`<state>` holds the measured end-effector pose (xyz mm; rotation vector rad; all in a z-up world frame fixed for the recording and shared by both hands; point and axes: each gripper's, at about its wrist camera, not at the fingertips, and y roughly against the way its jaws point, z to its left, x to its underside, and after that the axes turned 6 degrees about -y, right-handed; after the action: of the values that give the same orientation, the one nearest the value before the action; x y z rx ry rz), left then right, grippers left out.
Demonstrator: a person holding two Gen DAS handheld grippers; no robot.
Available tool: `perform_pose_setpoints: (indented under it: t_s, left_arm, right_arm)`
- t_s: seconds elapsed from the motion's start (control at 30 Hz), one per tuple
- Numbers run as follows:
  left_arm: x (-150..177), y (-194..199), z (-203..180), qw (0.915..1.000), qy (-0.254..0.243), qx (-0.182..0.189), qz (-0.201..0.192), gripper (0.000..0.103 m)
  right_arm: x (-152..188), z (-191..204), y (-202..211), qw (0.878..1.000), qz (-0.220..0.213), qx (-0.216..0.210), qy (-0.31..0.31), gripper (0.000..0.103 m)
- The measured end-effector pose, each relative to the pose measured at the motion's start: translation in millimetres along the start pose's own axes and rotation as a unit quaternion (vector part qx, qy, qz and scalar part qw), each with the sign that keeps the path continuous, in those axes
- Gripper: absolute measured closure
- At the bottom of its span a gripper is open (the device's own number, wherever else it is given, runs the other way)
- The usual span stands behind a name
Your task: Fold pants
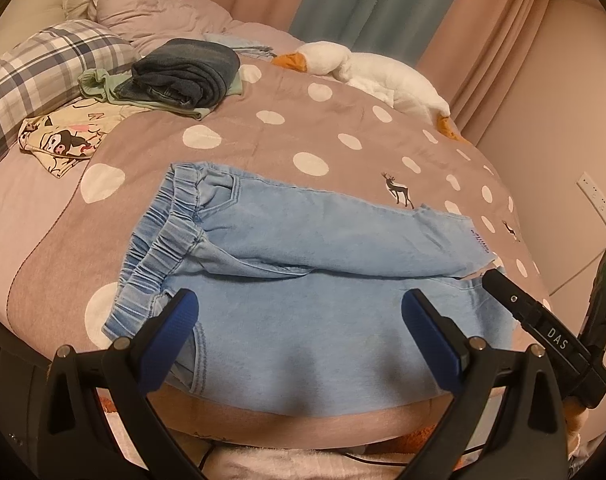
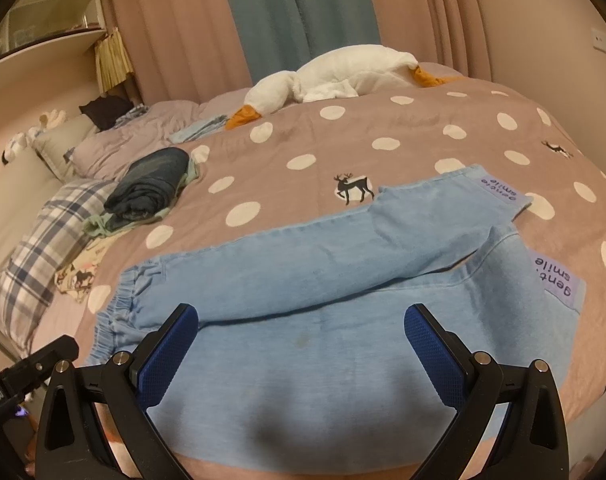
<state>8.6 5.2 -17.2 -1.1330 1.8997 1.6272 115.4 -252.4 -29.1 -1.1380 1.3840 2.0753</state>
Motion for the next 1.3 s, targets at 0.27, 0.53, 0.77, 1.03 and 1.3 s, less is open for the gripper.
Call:
perform_pose_setpoints:
  t_s: [0.27, 0.53, 0.77, 1.03, 1.3]
  left_arm:
    - [1, -2, 45, 0.9975, 0.041, -0.058, -0.002, 0.003]
    - [20, -20, 115, 0.9825, 0.115, -0.135, 0.057, 0.013]
    - [37, -44, 140, 0.9747, 0.176, -0.092, 0.104, 0.02]
    - [37, -50, 135, 0.9782, 0.164, -0.086, 0.095, 0.026]
    - [38, -59, 133, 0.9808, 0.17, -0.045, 0.084, 0.071]
  right_arm:
    - [1, -19, 0, 0.999, 0.0, 0.024, -0.024, 0.0]
    - [4, -77, 1, 0.993, 0.009, 0.087, -0.08, 0.0]
    - [15, -133, 3, 0.98, 0.02, 0.144, -0.135, 0.002]
    - [34, -188, 8, 0.962, 0.029, 0.185, -0.201, 0.01]
    - [42, -202, 4, 0.955, 0.035, 0.187, -0.226, 0.01]
